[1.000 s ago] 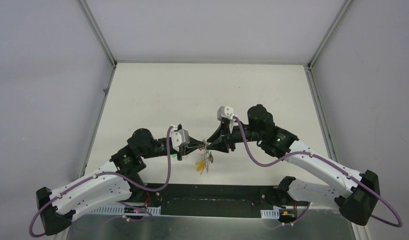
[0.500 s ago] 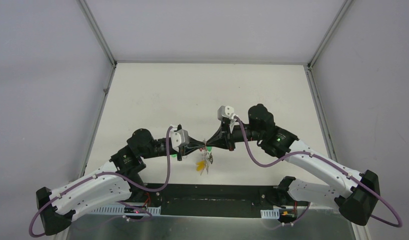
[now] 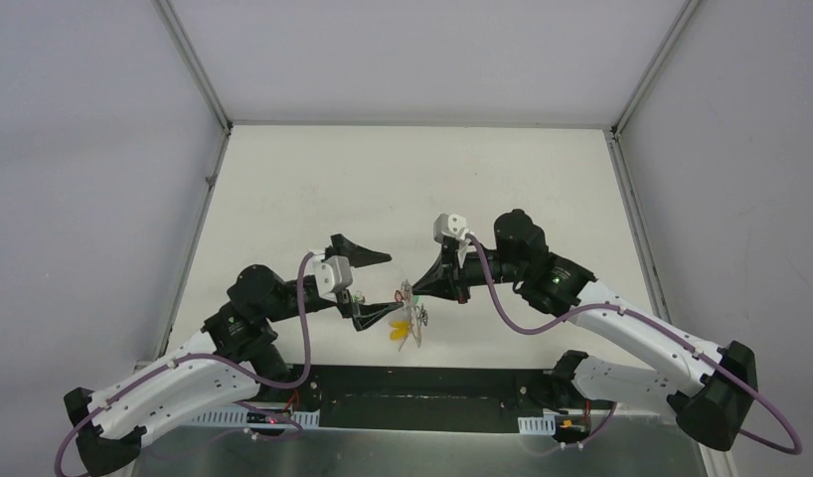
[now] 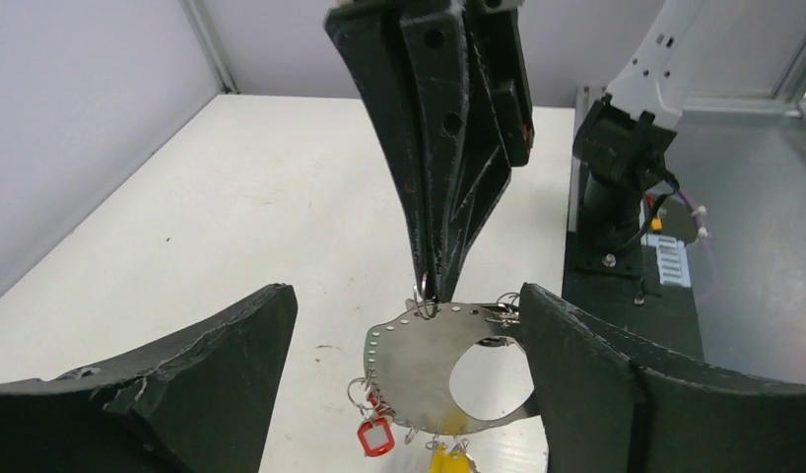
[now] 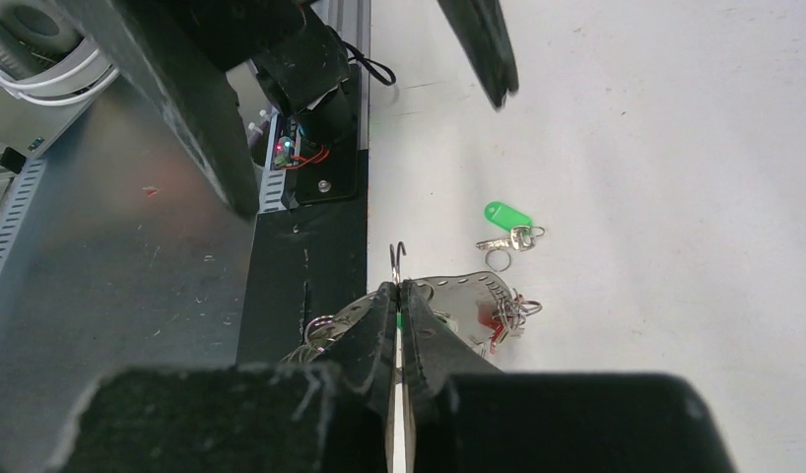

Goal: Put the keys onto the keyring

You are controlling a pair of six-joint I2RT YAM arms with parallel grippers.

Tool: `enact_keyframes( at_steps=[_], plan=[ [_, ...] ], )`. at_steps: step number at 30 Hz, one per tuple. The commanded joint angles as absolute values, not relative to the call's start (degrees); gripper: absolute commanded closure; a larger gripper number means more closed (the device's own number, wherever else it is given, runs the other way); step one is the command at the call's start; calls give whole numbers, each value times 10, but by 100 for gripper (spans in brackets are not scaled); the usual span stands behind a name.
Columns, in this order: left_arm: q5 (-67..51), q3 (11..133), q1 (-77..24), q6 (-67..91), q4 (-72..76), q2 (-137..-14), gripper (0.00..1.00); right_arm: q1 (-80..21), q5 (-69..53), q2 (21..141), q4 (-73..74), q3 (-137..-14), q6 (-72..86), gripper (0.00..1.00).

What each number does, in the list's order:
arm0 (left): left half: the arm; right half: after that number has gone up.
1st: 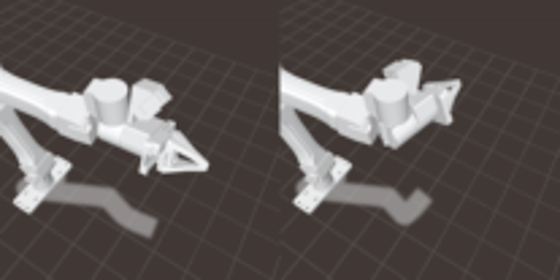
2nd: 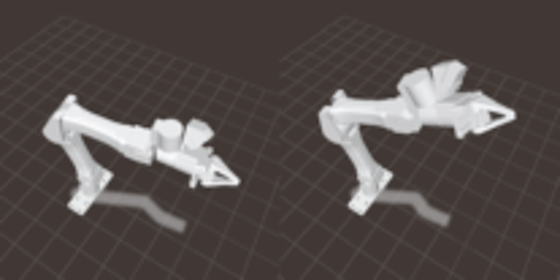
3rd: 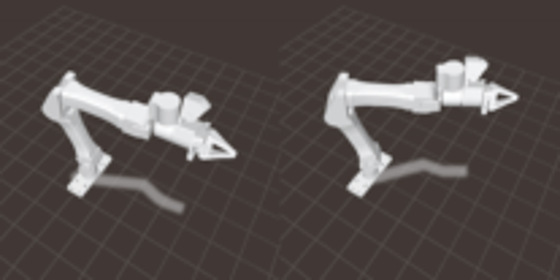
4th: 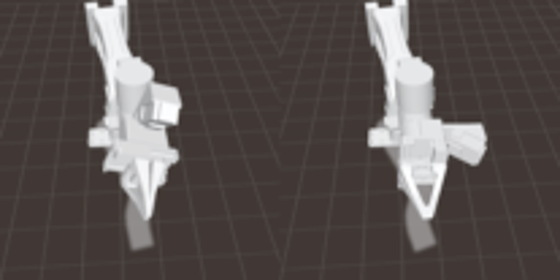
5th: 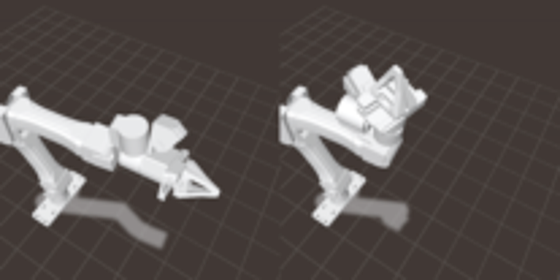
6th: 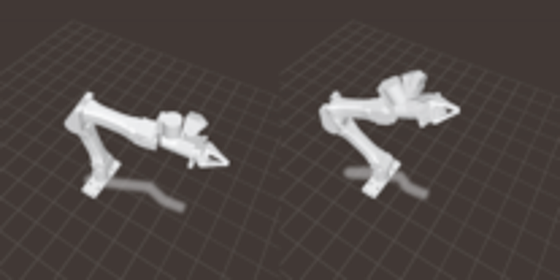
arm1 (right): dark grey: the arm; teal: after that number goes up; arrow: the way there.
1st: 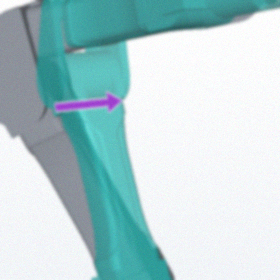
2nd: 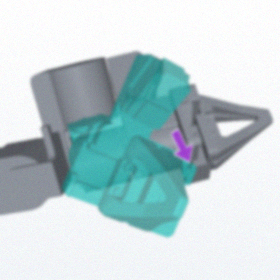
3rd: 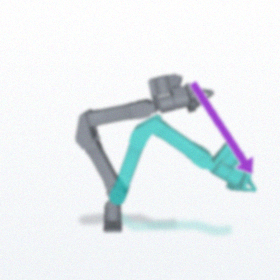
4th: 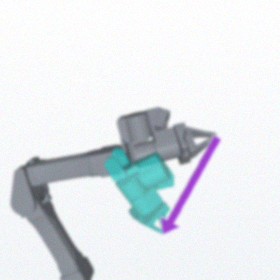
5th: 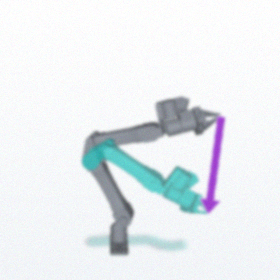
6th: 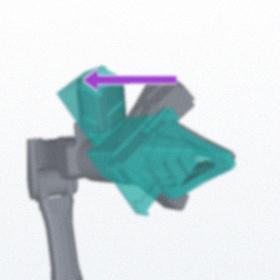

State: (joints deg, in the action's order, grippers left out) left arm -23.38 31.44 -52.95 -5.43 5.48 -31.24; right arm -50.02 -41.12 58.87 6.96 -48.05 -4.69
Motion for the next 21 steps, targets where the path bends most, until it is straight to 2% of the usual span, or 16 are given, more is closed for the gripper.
enact_keyframes(
  at_steps=[1,3,6,10,15,21],
  plan=[
    [-168,319,-533,-8,55,-277,7,-502,-415,552,50,-474,-65,100],
    [-112,323,-533,46,31,-270,1,-501,-416,543,53,-466,-72,100],
    [26,339,-533,157,-49,-277,1,-502,-416,531,63,-459,-80,100],
    [198,384,-532,357,-240,-320,1,-502,-413,516,87,-455,-88,100],
    [208,410,-532,458,-357,-389,1,-501,-404,495,98,-440,-85,100],
    [168,442,-525,479,-423,-480,1,-502,-402,480,98,-422,-72,100]
  ],
)
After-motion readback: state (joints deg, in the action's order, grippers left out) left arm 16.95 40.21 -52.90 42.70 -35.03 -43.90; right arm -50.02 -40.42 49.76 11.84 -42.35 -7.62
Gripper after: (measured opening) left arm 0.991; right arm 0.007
